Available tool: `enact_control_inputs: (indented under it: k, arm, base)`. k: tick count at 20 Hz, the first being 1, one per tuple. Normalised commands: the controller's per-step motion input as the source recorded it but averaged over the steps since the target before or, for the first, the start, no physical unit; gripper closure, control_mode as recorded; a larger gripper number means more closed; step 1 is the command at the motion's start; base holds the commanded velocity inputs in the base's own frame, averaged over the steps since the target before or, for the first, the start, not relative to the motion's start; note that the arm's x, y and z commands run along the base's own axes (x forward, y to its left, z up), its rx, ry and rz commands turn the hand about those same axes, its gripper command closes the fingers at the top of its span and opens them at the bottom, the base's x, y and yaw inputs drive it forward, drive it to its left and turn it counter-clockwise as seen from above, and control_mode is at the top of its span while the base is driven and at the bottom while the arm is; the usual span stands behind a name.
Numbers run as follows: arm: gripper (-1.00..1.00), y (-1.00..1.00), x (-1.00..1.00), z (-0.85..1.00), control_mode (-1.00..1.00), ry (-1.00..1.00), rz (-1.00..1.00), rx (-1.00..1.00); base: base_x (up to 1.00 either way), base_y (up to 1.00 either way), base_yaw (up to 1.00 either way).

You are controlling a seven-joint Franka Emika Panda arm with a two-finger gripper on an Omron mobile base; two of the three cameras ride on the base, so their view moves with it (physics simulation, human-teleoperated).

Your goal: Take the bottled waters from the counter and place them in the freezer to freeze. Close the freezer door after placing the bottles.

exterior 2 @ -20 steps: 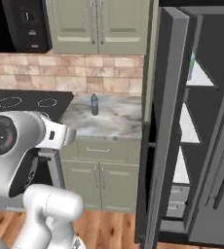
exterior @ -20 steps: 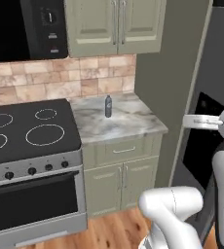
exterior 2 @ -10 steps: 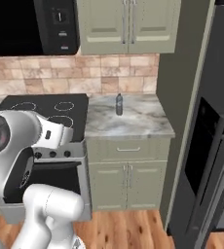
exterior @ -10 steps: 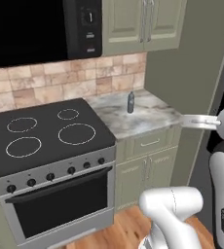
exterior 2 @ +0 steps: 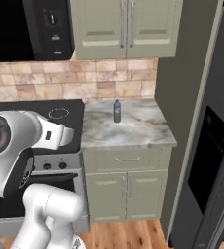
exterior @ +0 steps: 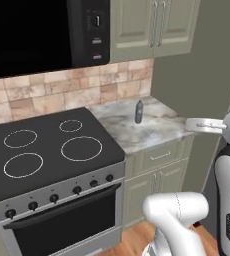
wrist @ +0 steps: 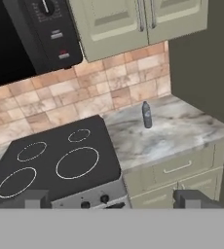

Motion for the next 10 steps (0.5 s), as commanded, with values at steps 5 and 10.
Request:
enact_control_inputs:
  k: [5,10]
  arm:
    - [-1.0,0.0,0.0,0.0,1.0,0.0,0.0,0.0]
    - [-1.0,0.0,0.0,0.0,1.0,0.0,0.0,0.0]
  base:
    - [0.52,0.1,-0.05]
    - [0.41,-0.15,-0.08]
